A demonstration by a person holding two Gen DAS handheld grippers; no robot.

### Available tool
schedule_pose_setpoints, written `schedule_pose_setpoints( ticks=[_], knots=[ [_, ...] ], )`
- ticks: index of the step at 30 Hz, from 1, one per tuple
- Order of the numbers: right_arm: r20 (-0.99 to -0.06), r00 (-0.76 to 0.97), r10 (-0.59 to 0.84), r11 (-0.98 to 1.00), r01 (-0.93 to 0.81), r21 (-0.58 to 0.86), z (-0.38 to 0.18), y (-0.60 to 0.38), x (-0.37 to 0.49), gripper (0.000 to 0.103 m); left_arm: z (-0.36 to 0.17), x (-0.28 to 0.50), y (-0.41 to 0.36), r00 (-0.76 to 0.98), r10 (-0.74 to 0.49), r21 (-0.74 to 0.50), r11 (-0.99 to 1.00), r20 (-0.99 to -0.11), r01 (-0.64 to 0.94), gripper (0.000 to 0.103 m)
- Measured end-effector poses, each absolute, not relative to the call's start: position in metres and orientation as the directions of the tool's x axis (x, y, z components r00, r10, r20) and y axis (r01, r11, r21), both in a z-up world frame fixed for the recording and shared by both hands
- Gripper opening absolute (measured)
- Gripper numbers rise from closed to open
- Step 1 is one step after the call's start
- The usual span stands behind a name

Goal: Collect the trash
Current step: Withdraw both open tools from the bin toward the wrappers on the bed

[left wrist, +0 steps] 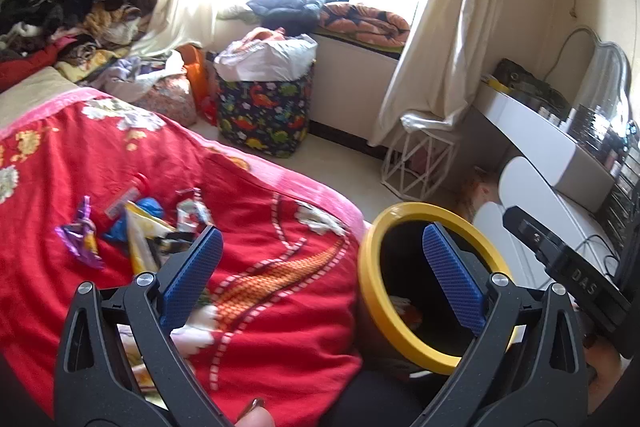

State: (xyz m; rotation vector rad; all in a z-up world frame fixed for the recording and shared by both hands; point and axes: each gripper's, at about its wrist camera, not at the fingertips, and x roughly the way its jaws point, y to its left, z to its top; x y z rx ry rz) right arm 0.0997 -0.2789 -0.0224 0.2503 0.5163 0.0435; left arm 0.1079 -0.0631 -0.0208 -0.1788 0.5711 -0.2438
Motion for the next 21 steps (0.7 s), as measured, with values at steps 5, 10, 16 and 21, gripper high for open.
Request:
schedule_pose_setpoints(
  ticks=[5,10,16,21],
  knots=[
    [-0.482,0.867,0.128,0.973,-0.016,0.230,-0.020,-0.257,0.103,0.082,-0.018,0.107,-0.044,0.835,-0.244,-0.219,0.964,-0.493,0.152,0.092],
    [-0.488,0.859,0.158,0.974,-0.053,0.222,-0.019,-0.239,0.106,0.084,-0.018,0.108,-0.025,0.849,-0.213,-0.222,0.968,-0.484,0.117,0.092],
    [-0.495,0.847,0.193,0.974,-0.104,0.203,-0.020,-0.216,0.110,0.084,-0.017,0.110,-0.001,0.860,-0.178,-0.231,0.970,-0.478,0.073,0.092],
    [-0.505,0.834,0.223,0.971,-0.143,0.192,-0.021,-0.199,0.115,0.084,-0.018,0.113,0.019,0.866,-0.148,-0.241,0.970,-0.478,0.033,0.092]
  ],
)
